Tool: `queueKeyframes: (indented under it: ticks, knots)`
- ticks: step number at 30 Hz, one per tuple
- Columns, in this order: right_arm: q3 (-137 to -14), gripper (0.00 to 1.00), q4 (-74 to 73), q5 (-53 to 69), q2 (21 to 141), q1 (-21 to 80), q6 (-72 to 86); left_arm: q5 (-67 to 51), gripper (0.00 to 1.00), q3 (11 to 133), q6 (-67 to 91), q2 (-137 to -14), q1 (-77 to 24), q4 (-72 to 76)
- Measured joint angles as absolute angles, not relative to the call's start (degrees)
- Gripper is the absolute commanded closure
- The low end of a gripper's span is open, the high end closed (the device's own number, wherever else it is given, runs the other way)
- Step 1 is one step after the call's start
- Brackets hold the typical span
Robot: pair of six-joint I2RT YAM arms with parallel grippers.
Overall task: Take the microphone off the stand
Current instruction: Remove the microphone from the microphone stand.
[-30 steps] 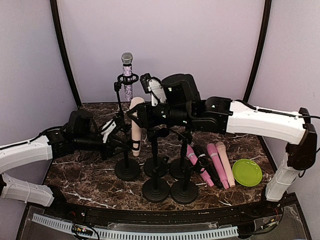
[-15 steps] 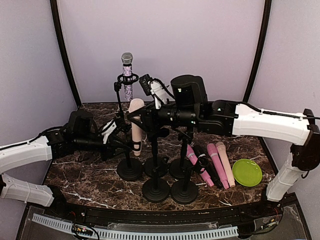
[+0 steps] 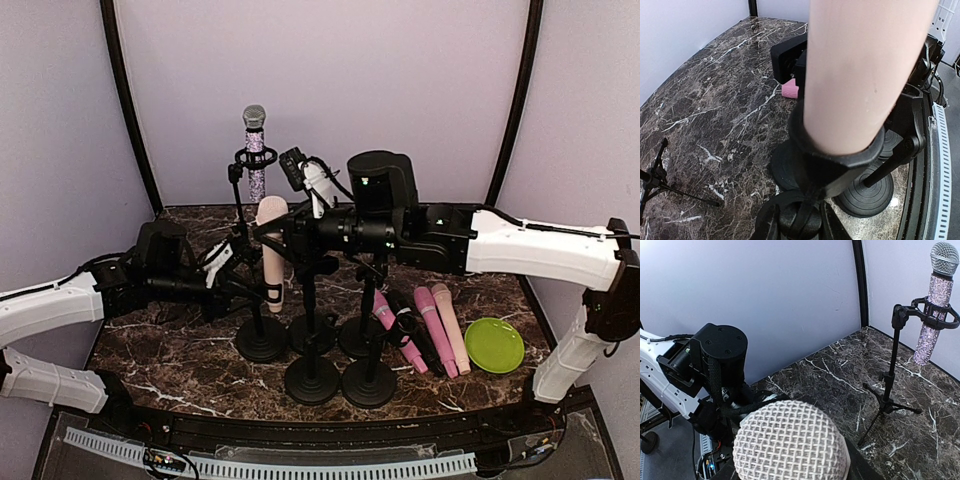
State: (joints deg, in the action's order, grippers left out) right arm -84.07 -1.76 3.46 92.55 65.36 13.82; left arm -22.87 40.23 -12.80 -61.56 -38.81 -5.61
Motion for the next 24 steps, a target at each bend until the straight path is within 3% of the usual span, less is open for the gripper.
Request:
queueKeyframes:
  ticks: [24]
  knots:
    - [-86.0,0.83,-6.8,-10.3,92.1,66.8,23.2,-21.5,1.00,40.2,-12.8,-61.6,-38.8,-4.1]
